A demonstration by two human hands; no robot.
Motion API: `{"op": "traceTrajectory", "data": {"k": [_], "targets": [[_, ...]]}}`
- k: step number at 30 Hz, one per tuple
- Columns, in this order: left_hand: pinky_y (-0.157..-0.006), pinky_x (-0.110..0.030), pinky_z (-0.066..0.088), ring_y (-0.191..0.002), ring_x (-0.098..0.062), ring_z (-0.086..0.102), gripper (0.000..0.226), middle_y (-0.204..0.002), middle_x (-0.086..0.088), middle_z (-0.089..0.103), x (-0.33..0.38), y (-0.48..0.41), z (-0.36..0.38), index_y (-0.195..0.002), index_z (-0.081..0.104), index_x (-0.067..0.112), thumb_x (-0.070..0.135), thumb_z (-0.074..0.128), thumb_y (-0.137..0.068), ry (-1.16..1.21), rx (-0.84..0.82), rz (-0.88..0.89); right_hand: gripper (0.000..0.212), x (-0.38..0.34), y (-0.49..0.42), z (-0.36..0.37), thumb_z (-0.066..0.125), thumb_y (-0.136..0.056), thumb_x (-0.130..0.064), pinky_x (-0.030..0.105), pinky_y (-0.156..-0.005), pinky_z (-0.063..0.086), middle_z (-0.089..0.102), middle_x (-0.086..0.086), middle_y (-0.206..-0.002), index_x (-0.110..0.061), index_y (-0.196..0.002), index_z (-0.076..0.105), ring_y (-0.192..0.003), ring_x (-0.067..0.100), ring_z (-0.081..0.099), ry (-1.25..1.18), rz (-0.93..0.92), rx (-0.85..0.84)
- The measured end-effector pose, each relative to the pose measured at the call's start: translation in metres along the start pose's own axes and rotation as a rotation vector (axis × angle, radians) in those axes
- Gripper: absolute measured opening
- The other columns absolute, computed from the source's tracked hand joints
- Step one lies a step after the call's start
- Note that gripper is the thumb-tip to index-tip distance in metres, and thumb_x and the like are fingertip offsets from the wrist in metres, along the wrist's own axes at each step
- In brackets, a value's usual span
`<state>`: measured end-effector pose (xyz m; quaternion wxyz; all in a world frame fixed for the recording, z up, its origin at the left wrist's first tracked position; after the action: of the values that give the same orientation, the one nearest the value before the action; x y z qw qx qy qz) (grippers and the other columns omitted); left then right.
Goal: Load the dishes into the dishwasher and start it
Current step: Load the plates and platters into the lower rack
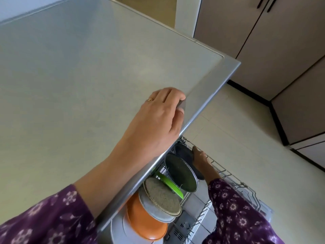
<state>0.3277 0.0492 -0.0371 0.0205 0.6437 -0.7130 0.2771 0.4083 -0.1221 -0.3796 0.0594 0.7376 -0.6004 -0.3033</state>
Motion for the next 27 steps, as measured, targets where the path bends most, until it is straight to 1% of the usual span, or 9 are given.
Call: {"op": "traceTrajectory", "data": {"k": [3, 5, 7, 9, 13, 17, 21, 25, 27], "targets": [[-0.083, -0.024, 0.039, -0.100, -0.018, 0.050, 0.020, -0.108, -0.002, 0.057, 0.000, 0.000, 0.000, -0.110, 0.054, 0.010, 0.012, 0.046, -0.093, -0.009, 0.001, -0.002, 0.023, 0.009, 0.003, 0.016, 0.054, -0.092, -0.010, 0.026, -0.063, 0.037, 0.065, 0.019, -0.098, -0.003, -0.114, 0.054, -0.078, 0.024, 0.060, -0.087, 0.003, -0.033], [-0.082, -0.024, 0.040, -0.099, -0.018, 0.050, 0.020, -0.108, -0.002, 0.057, 0.001, 0.000, 0.000, -0.110, 0.054, 0.010, 0.012, 0.045, -0.093, -0.015, -0.001, 0.003, 0.024, 0.012, 0.002, 0.020, 0.057, -0.090, -0.014, 0.030, -0.067, 0.046, 0.065, 0.019, -0.101, -0.007, -0.113, 0.056, -0.084, 0.028, 0.064, -0.110, 0.031, -0.029], [-0.082, -0.025, 0.041, -0.099, -0.018, 0.050, 0.019, -0.107, -0.002, 0.057, 0.002, 0.000, 0.000, -0.110, 0.053, 0.010, 0.012, 0.044, -0.093, -0.023, -0.003, 0.012, 0.023, 0.011, 0.000, 0.019, 0.056, -0.091, -0.016, 0.035, -0.072, 0.052, 0.064, 0.018, -0.101, -0.007, -0.111, 0.055, -0.082, 0.028, 0.062, -0.092, 0.052, -0.029], [-0.083, -0.027, 0.043, -0.098, -0.018, 0.050, 0.019, -0.107, -0.002, 0.056, 0.003, 0.000, 0.000, -0.109, 0.053, 0.010, 0.012, 0.043, -0.093, -0.027, 0.000, 0.021, 0.024, 0.005, 0.000, 0.012, 0.054, -0.091, -0.015, 0.035, -0.070, 0.051, 0.063, 0.019, -0.104, -0.003, -0.112, 0.053, -0.082, 0.028, 0.061, -0.068, 0.062, -0.024], [-0.085, -0.028, 0.045, -0.099, -0.019, 0.052, 0.020, -0.107, -0.004, 0.057, 0.003, 0.000, 0.000, -0.110, 0.054, 0.009, 0.011, 0.043, -0.093, -0.028, 0.024, 0.033, 0.027, -0.010, 0.014, -0.015, 0.051, -0.092, -0.013, 0.033, -0.069, 0.044, 0.058, 0.022, -0.111, 0.000, -0.116, 0.049, -0.097, 0.035, 0.060, -0.014, 0.086, -0.015], [-0.086, -0.030, 0.047, -0.097, -0.020, 0.054, 0.020, -0.106, -0.005, 0.059, 0.005, 0.002, -0.001, -0.108, 0.055, 0.006, 0.011, 0.042, -0.093, -0.026, 0.051, 0.046, 0.030, -0.018, 0.043, -0.046, 0.048, -0.092, -0.010, 0.034, -0.072, 0.044, 0.056, 0.023, -0.117, 0.002, -0.119, 0.047, -0.103, 0.036, 0.057, 0.015, 0.080, 0.008], [-0.077, -0.035, 0.050, -0.087, -0.021, 0.056, 0.021, -0.093, -0.005, 0.062, 0.008, 0.007, -0.012, -0.099, 0.057, 0.006, 0.014, 0.038, -0.092, -0.023, 0.070, 0.005, 0.033, -0.038, 0.090, -0.075, 0.042, -0.095, -0.013, 0.034, -0.087, 0.046, 0.054, 0.019, -0.125, 0.000, -0.125, 0.048, -0.113, 0.034, 0.055, 0.080, 0.025, -0.031], [-0.072, -0.031, 0.050, -0.078, -0.019, 0.059, 0.015, -0.089, -0.002, 0.063, 0.017, 0.040, -0.033, -0.098, 0.058, 0.009, 0.017, 0.047, -0.091, -0.071, 0.078, -0.046, 0.047, -0.075, 0.151, -0.110, 0.039, -0.088, -0.032, 0.029, -0.084, 0.048, 0.063, 0.018, -0.116, -0.002, -0.118, 0.059, -0.104, 0.031, 0.061, 0.034, -0.081, 0.014], [-0.074, -0.030, 0.048, -0.082, -0.021, 0.060, 0.018, -0.096, -0.005, 0.065, 0.024, 0.071, -0.051, -0.104, 0.059, 0.007, 0.016, 0.054, -0.090, -0.052, 0.068, -0.111, 0.034, -0.096, 0.184, -0.127, 0.043, -0.088, -0.019, 0.032, -0.082, 0.051, 0.066, 0.018, -0.111, -0.004, -0.111, 0.063, -0.099, 0.031, 0.063, 0.046, -0.128, 0.041]]}}
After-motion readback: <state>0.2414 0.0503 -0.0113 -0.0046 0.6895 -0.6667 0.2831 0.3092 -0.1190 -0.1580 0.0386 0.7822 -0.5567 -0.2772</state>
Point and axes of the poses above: each hand's wrist, its own y-axis away from the middle knuckle, its own z-axis out of the palm, x = y × z, the point moved 6 cm from there along -y, towards the middle knuckle
